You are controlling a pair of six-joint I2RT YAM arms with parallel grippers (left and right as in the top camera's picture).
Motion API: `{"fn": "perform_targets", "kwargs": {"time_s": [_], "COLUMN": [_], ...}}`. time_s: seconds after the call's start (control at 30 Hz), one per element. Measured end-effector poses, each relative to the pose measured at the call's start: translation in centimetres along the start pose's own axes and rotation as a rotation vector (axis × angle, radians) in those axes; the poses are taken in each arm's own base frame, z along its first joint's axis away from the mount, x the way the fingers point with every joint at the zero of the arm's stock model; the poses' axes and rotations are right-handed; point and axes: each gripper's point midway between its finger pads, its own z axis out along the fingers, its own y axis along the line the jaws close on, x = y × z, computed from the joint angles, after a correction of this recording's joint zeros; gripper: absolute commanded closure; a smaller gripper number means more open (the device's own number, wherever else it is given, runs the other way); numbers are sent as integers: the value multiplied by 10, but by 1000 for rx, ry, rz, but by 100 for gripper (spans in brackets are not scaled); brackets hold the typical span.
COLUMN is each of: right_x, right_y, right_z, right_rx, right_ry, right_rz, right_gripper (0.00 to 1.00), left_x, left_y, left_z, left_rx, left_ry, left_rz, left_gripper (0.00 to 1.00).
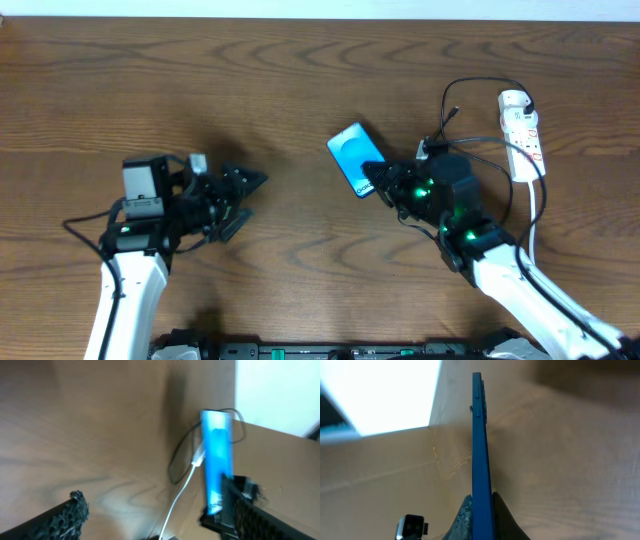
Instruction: Plug charger to phone and switch on socket
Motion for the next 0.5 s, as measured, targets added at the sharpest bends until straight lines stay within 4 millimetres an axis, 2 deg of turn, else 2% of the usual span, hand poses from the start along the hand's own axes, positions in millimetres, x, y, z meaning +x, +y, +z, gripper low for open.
{"fn": "perform_targets", "kwargs": {"time_s": [0.1, 0.2, 0.27, 0.37, 0.43, 0.5], "right_x": [4, 12, 19, 31, 39, 44], "right_y": [-6, -4, 3, 26, 45, 54], "right_z": [10, 19, 22, 22, 19, 18], "right_rx": [6, -18, -48, -132, -203, -237], "right_ry": [41, 96, 133, 186, 216, 231], "right_rz": [98, 170, 197, 207, 189, 181], "right_gripper": [99, 99, 99, 99, 99, 99], "left_x": [-2, -2, -2, 1, 2, 2], "left_y": [-18, -34, -41, -40, -36, -33], "left_z": [9, 17, 22, 30, 35, 38], "left_rx": [54, 99, 122, 115, 102, 94], "left_ry": [1, 6, 9, 33, 49, 55], "left_rz": [65, 107, 134, 120, 92, 50], "left_gripper": [11, 13, 13, 14, 20, 34]}}
